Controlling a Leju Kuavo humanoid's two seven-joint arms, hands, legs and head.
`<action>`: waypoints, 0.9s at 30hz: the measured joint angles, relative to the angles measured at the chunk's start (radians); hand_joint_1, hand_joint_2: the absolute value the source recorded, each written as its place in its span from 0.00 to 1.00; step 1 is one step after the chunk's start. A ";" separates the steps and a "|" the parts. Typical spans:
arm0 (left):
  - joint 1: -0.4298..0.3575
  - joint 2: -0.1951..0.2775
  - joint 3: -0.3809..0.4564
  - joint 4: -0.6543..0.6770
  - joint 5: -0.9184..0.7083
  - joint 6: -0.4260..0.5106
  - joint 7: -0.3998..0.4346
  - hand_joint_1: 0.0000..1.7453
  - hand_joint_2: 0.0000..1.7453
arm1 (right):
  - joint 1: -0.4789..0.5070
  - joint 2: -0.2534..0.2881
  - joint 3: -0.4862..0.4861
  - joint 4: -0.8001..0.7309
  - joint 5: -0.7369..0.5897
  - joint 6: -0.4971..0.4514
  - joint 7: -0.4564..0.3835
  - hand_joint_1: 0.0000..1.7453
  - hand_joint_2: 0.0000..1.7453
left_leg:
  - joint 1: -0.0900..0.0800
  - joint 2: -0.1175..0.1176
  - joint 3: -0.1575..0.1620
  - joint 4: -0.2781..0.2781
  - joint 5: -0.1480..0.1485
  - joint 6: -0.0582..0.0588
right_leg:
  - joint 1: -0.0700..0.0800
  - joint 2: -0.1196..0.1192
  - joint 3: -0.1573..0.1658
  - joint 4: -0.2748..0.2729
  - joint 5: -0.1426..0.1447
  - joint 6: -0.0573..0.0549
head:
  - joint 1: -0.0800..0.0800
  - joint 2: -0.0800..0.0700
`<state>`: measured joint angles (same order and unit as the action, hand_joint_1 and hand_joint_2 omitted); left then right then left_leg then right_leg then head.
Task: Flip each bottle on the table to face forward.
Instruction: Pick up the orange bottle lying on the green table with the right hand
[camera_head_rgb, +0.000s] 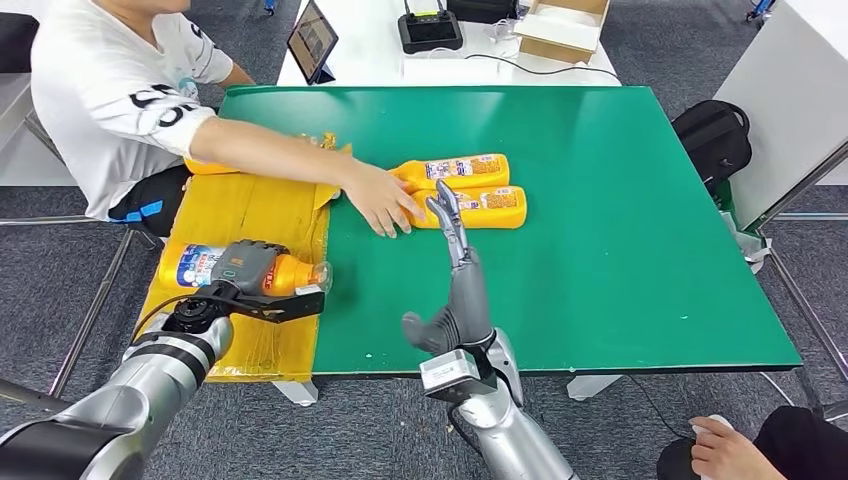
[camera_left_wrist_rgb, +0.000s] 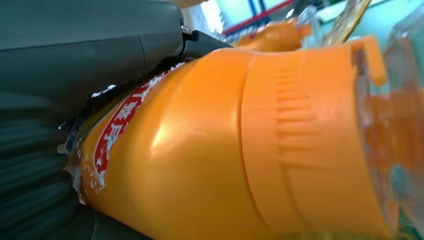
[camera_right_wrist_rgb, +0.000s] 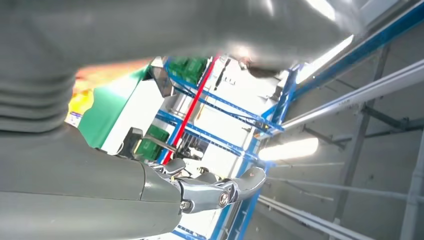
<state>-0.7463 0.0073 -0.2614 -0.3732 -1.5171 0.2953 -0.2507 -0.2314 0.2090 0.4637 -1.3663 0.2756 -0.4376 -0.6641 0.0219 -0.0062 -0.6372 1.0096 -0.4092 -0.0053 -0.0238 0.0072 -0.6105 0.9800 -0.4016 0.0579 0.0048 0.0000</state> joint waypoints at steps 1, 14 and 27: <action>-0.002 0.001 0.002 0.003 0.012 -0.016 0.000 1.00 1.00 | 0.001 0.000 0.000 0.003 0.002 0.005 0.000 0.00 1.00 | 0.000 0.000 0.000 0.000 0.000 0.000 | 0.000 0.000 0.000 0.000 0.000 0.000 | 0.000 0.000; -0.009 0.006 0.032 0.021 0.074 -0.026 0.060 0.00 1.00 | 0.009 0.006 -0.001 0.037 0.012 0.063 0.004 0.00 1.00 | 0.000 0.000 0.001 0.000 0.000 0.000 | 0.000 0.000 0.001 0.000 0.000 0.000 | 0.000 0.000; -0.007 -0.007 0.138 0.020 0.252 -0.097 -0.067 0.00 1.00 | 0.010 0.011 -0.003 0.066 0.017 0.092 0.007 0.00 1.00 | 0.000 -0.001 0.002 0.000 0.000 0.000 | 0.000 0.000 0.002 0.000 0.000 0.000 | 0.000 0.000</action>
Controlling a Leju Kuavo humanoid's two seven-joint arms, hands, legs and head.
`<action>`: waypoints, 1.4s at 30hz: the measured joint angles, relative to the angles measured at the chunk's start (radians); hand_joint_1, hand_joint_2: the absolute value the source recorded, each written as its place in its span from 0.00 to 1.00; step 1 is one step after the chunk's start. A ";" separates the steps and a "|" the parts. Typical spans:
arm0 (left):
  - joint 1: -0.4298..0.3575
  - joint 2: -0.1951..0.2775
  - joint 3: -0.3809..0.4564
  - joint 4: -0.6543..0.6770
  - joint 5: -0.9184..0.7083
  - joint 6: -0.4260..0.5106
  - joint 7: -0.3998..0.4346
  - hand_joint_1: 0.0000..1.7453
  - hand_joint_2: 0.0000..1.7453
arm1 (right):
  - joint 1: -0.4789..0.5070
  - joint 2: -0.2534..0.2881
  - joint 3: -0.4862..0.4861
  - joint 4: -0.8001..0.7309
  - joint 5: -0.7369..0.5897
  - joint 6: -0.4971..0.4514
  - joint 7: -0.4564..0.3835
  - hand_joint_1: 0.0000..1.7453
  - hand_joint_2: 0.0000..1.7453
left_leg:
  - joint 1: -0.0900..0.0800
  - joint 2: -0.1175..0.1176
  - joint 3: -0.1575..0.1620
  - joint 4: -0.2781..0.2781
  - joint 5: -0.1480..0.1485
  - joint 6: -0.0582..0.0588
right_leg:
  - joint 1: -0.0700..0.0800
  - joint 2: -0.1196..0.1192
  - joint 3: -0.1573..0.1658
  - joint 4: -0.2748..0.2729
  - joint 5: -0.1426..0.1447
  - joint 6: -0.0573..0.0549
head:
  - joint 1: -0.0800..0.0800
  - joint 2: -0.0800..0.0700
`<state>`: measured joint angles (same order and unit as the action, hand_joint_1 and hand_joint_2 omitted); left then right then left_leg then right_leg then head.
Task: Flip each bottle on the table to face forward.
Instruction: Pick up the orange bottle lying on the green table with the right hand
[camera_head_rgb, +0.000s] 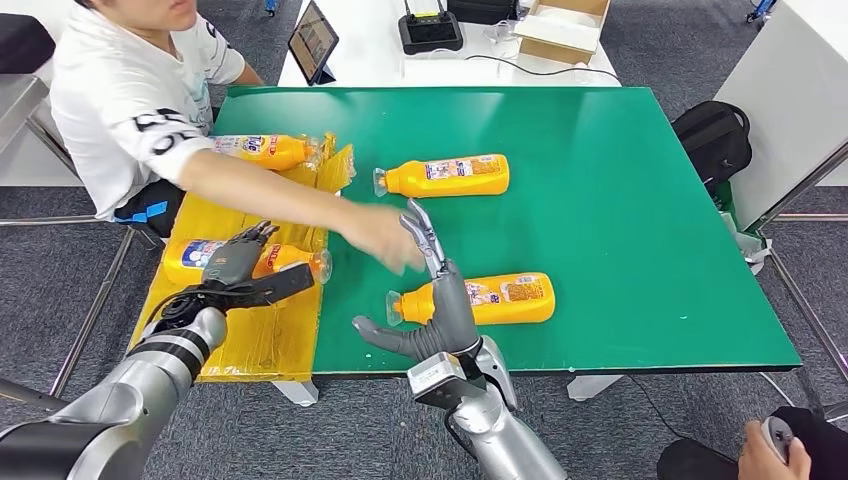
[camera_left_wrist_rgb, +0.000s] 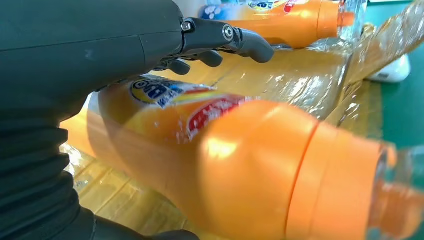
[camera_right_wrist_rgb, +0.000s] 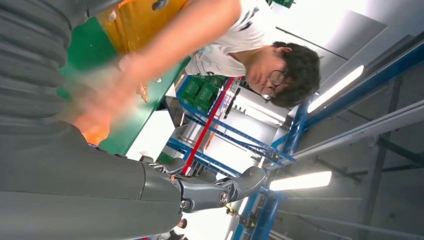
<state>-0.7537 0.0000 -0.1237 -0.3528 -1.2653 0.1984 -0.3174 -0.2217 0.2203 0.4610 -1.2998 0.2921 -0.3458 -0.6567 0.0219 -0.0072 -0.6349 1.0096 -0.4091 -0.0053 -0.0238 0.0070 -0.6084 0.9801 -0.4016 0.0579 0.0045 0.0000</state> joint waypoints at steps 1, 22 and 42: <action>0.000 -0.001 0.011 0.000 0.015 -0.005 -0.014 0.00 1.00 | 0.000 0.000 0.000 0.003 -0.001 0.003 0.000 0.00 1.00 | 0.000 0.000 0.000 0.000 0.000 0.000 | 0.000 0.000 0.000 0.000 0.000 0.000 | 0.000 0.000; 0.074 -0.058 0.332 -0.134 0.817 -0.543 -0.383 0.00 1.00 | -0.001 0.011 -0.034 0.078 -0.014 0.037 0.000 0.00 0.00 | 0.000 -0.001 0.002 0.000 0.000 0.000 | 0.000 0.000 0.002 0.000 0.000 0.000 | 0.000 0.000; 0.332 -0.137 0.266 -0.699 1.038 0.198 -0.385 0.00 1.00 | -0.044 -0.082 -0.058 0.111 0.163 0.052 0.214 0.00 1.00 | 0.000 -0.001 0.000 0.000 0.000 0.000 | 0.000 0.000 0.000 0.000 0.000 0.000 | 0.000 0.000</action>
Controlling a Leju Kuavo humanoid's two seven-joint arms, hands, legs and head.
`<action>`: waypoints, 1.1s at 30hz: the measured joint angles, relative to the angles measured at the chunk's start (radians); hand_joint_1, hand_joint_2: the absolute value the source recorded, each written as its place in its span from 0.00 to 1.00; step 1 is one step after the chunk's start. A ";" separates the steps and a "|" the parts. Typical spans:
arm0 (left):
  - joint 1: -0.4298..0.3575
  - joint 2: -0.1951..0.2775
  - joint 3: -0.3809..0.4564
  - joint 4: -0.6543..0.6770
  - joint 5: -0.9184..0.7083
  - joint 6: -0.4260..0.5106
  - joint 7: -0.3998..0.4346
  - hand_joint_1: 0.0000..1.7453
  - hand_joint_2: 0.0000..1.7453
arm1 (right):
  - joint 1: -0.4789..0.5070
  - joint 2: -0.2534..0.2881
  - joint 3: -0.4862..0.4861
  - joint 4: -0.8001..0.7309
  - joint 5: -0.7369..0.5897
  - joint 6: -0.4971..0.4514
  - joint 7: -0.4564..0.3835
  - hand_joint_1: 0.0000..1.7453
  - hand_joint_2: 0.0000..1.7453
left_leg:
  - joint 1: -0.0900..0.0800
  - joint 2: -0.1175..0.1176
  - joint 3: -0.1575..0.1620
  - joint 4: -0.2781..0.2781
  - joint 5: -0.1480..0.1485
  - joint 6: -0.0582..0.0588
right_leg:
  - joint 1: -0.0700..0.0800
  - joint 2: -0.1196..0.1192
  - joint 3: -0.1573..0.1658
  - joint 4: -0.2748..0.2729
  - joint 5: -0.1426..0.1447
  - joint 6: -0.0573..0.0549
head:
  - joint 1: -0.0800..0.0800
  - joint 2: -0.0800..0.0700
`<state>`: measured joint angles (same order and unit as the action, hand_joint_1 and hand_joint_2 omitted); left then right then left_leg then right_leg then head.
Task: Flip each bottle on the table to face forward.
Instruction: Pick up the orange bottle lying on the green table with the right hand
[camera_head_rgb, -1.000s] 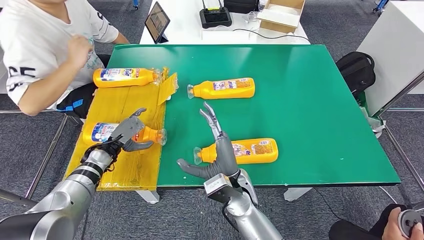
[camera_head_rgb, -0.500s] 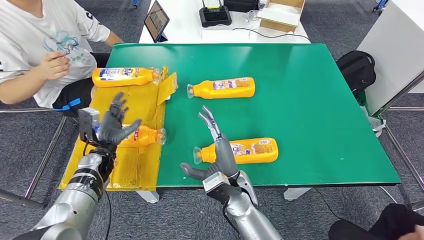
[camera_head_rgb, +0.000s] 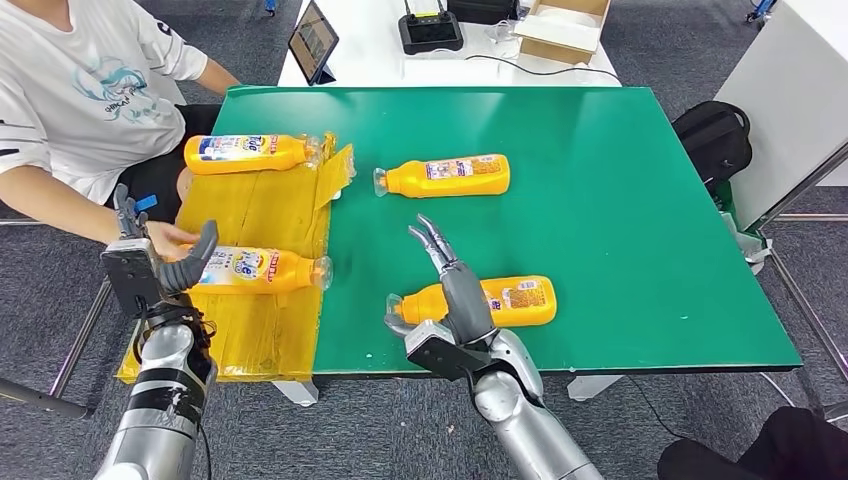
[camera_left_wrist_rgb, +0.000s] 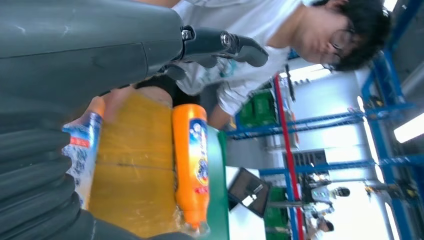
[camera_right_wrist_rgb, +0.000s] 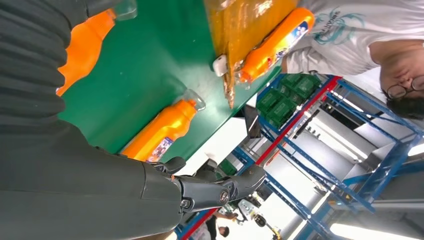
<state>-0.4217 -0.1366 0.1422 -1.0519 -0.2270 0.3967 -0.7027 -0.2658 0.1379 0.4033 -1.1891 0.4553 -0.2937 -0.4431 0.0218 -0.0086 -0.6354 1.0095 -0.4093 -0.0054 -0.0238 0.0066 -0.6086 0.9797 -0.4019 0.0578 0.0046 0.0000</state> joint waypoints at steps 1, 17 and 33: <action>0.004 0.000 -0.004 -0.011 0.000 0.000 0.000 0.00 1.00 | -0.001 -0.004 0.000 0.000 0.000 0.000 0.000 0.00 1.00 | 0.000 0.000 0.000 0.000 0.000 0.000 | 0.000 0.000 0.000 0.000 0.000 0.000 | 0.000 0.000; 0.190 -0.008 -0.079 -0.257 0.087 0.085 0.000 0.00 1.00 | -0.007 -0.186 -0.019 -0.025 0.157 0.189 0.246 0.00 1.00 | -0.001 -0.001 -0.001 0.000 -0.001 0.001 | -0.002 -0.001 0.000 -0.002 0.000 0.000 | 0.000 0.000; 0.276 -0.053 -0.149 -0.277 0.046 0.030 0.001 0.00 1.00 | -0.027 -0.395 -0.054 0.021 0.178 0.409 0.350 0.00 1.00 | -0.001 0.000 0.000 0.000 -0.001 0.002 | -0.001 0.000 0.001 -0.001 0.000 0.001 | 0.000 0.000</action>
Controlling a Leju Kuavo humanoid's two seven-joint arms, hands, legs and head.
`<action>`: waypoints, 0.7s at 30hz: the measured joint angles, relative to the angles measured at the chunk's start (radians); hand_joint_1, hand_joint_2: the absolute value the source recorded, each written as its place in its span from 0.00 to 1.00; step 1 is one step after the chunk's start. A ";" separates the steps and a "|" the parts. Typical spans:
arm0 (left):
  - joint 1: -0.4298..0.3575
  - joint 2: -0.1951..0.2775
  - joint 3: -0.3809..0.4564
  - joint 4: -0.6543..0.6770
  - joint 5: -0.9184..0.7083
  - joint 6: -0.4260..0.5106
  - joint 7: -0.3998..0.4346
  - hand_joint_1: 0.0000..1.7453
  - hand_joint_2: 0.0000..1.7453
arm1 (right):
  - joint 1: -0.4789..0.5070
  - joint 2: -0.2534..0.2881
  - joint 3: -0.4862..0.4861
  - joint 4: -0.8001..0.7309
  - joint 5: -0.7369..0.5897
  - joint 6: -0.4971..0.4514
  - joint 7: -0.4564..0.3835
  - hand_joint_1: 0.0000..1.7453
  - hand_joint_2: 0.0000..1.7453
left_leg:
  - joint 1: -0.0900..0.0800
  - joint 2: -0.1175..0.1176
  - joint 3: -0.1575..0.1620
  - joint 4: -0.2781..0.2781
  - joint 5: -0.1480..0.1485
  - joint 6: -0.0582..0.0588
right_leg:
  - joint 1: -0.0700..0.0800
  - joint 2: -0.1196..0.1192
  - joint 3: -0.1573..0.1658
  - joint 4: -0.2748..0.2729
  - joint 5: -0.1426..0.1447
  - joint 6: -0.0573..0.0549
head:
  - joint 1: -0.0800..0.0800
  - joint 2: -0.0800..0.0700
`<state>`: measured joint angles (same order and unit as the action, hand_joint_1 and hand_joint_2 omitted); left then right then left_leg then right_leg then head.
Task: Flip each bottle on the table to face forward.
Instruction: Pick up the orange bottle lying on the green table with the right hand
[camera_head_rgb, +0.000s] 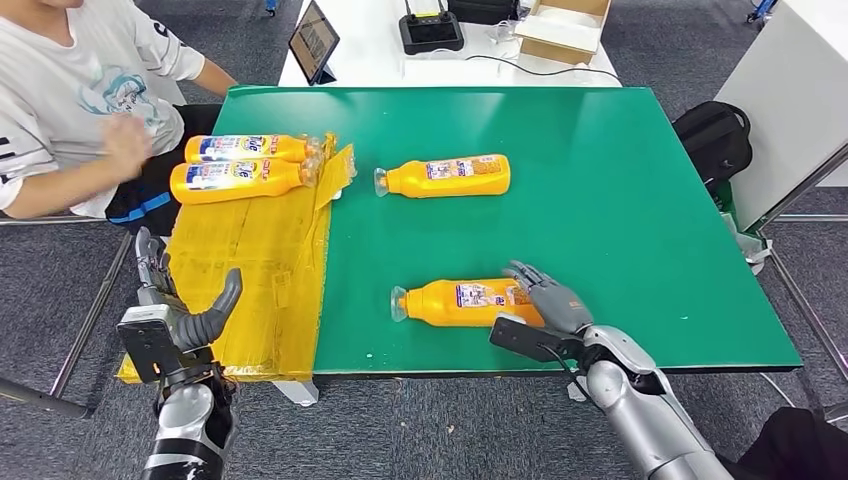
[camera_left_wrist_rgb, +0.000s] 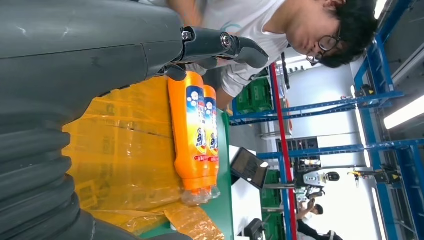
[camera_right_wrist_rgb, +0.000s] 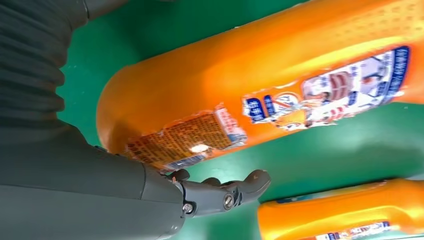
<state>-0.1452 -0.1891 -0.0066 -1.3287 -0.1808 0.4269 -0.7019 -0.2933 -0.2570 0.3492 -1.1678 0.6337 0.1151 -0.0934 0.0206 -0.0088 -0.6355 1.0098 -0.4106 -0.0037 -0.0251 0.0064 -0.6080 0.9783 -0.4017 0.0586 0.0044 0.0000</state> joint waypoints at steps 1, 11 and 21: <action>0.000 0.000 -0.001 0.003 -0.002 -0.001 0.000 0.00 1.00 | -0.004 -0.003 0.001 0.006 0.000 0.002 0.000 0.00 1.00 | 0.000 0.000 0.000 0.000 0.000 0.000 | 0.000 0.000 0.000 0.000 0.000 0.000 | 0.000 0.000; -0.003 -0.006 -0.016 0.036 -0.011 -0.016 0.000 0.00 1.00 | -0.041 -0.026 0.012 0.063 -0.002 0.006 0.012 0.00 1.00 | 0.000 0.000 0.000 0.000 0.000 0.000 | 0.000 0.000 0.000 0.000 0.000 0.000 | 0.000 0.000; -0.033 -0.017 -0.025 0.092 -0.012 -0.032 0.000 0.00 1.00 | -0.220 0.003 0.069 0.288 0.013 0.009 0.002 0.00 1.00 | 0.000 0.000 0.000 0.000 0.001 0.000 | 0.000 0.000 0.000 0.001 0.001 0.000 | 0.000 0.000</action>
<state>-0.1785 -0.2064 -0.0320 -1.2364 -0.1930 0.3945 -0.7019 -0.5138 -0.2537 0.4185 -0.8796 0.6463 0.1242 -0.0910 0.0204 -0.0086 -0.6359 1.0099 -0.4098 -0.0035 -0.0252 0.0065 -0.6079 0.9789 -0.4011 0.0590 0.0042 0.0000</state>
